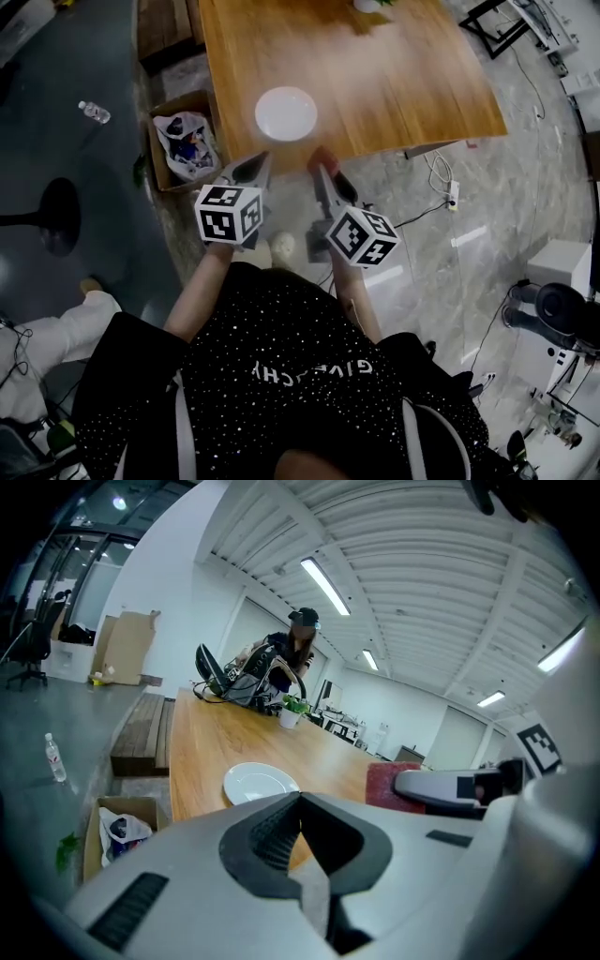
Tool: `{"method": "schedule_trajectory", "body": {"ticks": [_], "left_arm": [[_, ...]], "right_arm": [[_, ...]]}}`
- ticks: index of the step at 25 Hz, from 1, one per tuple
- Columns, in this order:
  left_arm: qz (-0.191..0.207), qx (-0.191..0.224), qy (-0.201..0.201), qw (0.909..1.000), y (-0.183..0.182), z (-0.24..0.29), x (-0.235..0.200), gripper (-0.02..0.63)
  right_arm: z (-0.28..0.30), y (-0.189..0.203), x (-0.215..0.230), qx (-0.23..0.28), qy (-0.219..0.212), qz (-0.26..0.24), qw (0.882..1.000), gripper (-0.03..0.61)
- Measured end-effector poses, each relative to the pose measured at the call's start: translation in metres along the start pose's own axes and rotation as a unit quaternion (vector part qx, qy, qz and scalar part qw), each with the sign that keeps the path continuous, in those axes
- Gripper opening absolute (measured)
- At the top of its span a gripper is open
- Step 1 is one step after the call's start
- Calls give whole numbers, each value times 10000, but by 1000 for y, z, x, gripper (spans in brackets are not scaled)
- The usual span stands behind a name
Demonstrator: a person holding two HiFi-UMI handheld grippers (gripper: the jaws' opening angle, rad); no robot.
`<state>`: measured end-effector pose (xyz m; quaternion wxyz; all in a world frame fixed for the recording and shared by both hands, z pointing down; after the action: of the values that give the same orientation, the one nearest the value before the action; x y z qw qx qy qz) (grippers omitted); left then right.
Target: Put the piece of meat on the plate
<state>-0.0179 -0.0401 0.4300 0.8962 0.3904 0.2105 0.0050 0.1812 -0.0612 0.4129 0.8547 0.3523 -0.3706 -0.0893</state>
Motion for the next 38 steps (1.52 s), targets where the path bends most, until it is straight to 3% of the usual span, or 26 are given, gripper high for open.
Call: {"method": "schedule_trajectory", "body": {"ticks": [14,29,33,38], "left_arm": [[-296,369,-243,9986,-14,4,-21,11],[-639,475,-284,9964,-87,65,-86,11],[-727,435,-290,9960,-105,83,-102,11],[-1015,329,-135,9942,-108,97,-120,11]], "right_arm": [[21,-13,6,-161,-6,21,9999,95],[104,-84,23,-387,-41,-87,9992,94],[131,-100,34,-712,-291,332,9965,95],[166,-102,49,-1396,-680,1093,9818,94]]}}
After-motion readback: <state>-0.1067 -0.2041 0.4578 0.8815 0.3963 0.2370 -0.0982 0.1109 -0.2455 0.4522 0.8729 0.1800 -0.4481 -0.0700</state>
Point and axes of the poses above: the fingertips, and each gripper's own axes: z forward along the fingers, x to its right, y out of its underside, the point moved 9 cm from there along -z, backward along the fingers, and after that the axes turned 14 degrees about -x, right-handed, at the moved point
